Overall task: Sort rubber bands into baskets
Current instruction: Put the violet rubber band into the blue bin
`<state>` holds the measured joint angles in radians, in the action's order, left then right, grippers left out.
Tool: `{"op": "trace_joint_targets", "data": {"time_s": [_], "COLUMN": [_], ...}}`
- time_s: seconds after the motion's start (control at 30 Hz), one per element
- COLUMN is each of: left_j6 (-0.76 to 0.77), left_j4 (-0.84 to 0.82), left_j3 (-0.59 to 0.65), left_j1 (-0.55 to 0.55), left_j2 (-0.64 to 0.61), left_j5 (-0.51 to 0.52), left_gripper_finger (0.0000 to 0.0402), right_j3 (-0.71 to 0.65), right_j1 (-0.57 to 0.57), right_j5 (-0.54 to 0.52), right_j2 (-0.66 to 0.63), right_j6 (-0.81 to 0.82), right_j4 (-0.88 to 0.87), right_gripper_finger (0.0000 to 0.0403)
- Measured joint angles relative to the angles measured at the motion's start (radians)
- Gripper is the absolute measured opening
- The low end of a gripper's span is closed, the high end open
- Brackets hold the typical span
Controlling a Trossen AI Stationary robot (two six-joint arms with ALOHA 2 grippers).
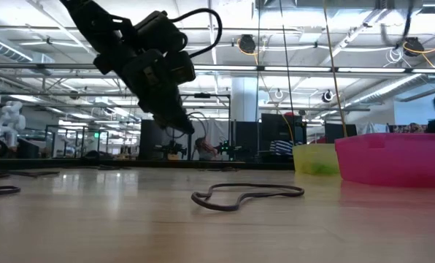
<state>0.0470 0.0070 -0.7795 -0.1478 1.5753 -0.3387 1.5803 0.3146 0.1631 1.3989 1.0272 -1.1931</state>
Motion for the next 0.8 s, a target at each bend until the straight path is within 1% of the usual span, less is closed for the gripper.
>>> {"op": "trace_joint_targets", "data": {"time_s": [0.1,0.17,0.3,0.47,0.6,0.67,0.8], "left_j6": [0.000,-0.001,-0.008,-0.003,0.000,0.003,0.110], "left_j4": [0.030,0.047,0.085,0.153,0.172,0.170,0.168], "left_j3": [0.000,0.000,0.000,0.000,-0.001,-0.004,-0.025], "left_j1": [0.000,0.001,0.003,0.006,0.019,0.028,0.046], "left_j2": [0.000,0.000,0.000,0.000,0.000,0.000,0.000], "left_j5": [0.000,0.000,0.001,-0.005,-0.007,0.013,0.053], "left_gripper_finger": [0.0008,0.0016,0.0050,0.0100,0.0136,0.0147,0.0155], "right_j3": [0.000,-0.012,-0.064,-0.130,-0.173,-0.193,-0.230], "right_j1": [0.096,0.159,0.263,0.365,0.423,0.447,0.484], "right_j5": [-0.002,-0.006,-0.007,-0.007,-0.008,-0.009,-0.010], "right_j2": [0.013,0.022,0.026,0.026,0.026,0.026,0.026], "right_j6": [0.130,0.212,0.382,0.567,0.634,0.654,0.664], "right_j4": [-0.015,-0.026,-0.032,-0.030,-0.020,-0.020,-0.018], "right_gripper_finger": [0.0000,0.0000,0.0000,0.0000,0.0000,0.0000,0.0000]}}
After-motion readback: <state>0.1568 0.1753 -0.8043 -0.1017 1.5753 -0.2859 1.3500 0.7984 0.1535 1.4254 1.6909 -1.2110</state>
